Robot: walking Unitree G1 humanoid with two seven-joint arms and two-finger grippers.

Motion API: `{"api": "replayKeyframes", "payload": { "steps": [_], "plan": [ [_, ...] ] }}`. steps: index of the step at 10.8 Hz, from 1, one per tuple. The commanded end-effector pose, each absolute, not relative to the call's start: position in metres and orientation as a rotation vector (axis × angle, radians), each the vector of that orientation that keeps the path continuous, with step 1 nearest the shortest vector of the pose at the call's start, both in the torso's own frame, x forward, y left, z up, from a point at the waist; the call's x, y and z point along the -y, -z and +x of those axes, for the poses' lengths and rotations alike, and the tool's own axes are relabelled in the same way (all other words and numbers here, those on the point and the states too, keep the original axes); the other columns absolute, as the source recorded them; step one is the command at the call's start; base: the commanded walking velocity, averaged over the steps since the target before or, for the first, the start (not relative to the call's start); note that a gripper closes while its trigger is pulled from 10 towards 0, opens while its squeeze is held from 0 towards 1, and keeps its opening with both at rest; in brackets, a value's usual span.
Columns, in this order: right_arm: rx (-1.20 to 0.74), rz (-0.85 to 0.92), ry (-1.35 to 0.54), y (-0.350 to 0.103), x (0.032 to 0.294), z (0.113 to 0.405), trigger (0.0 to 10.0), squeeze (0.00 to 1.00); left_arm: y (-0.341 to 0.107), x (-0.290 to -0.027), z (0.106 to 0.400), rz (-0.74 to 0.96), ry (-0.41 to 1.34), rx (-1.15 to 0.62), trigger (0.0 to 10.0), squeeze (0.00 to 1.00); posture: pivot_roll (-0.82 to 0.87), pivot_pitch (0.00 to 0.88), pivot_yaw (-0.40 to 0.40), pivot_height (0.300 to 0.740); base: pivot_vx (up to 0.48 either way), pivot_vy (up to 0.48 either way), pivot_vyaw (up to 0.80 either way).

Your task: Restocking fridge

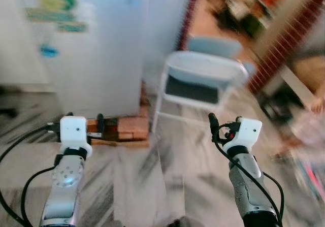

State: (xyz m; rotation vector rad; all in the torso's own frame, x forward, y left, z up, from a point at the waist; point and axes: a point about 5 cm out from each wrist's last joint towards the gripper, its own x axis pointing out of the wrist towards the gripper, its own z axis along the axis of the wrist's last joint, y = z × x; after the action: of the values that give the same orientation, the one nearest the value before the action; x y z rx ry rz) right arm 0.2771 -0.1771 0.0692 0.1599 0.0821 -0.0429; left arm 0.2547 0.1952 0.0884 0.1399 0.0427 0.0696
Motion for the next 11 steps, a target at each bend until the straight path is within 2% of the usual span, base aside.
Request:
{"api": "replayKeyframes", "payload": {
  "steps": [1, 6, 9, 11],
  "plan": [
    [-0.071, 0.145, 0.085, -0.072, 0.19, 0.276, 10.0, 0.0, -0.089, -0.183, 0.258, 0.122, -0.03, -0.047, 10.0, 0.0, 0.15, 0.048, -0.076, 0.74, 0.0, 0.454, -0.8],
    [-0.063, 0.148, 0.092, -0.072, 0.187, 0.274, 10.0, 0.0, -0.084, -0.182, 0.248, 0.113, 0.005, -0.066, 10.0, 0.0, 0.16, 0.071, -0.069, 0.74, 0.0, 0.447, -0.8],
    [-0.067, 0.145, 0.1, -0.07, 0.188, 0.272, 10.0, 0.0, -0.084, -0.181, 0.246, 0.114, 0.016, -0.073, 10.0, 0.0, 0.16, 0.067, -0.067, 0.74, 0.0, 0.429, 0.0],
    [-0.066, 0.147, 0.101, -0.07, 0.188, 0.271, 10.0, 0.0, -0.084, -0.181, 0.249, 0.113, 0.019, -0.072, 10.0, 0.0, 0.16, 0.062, -0.065, 0.74, 0.0, 0.42, -0.61]
  ]
}}
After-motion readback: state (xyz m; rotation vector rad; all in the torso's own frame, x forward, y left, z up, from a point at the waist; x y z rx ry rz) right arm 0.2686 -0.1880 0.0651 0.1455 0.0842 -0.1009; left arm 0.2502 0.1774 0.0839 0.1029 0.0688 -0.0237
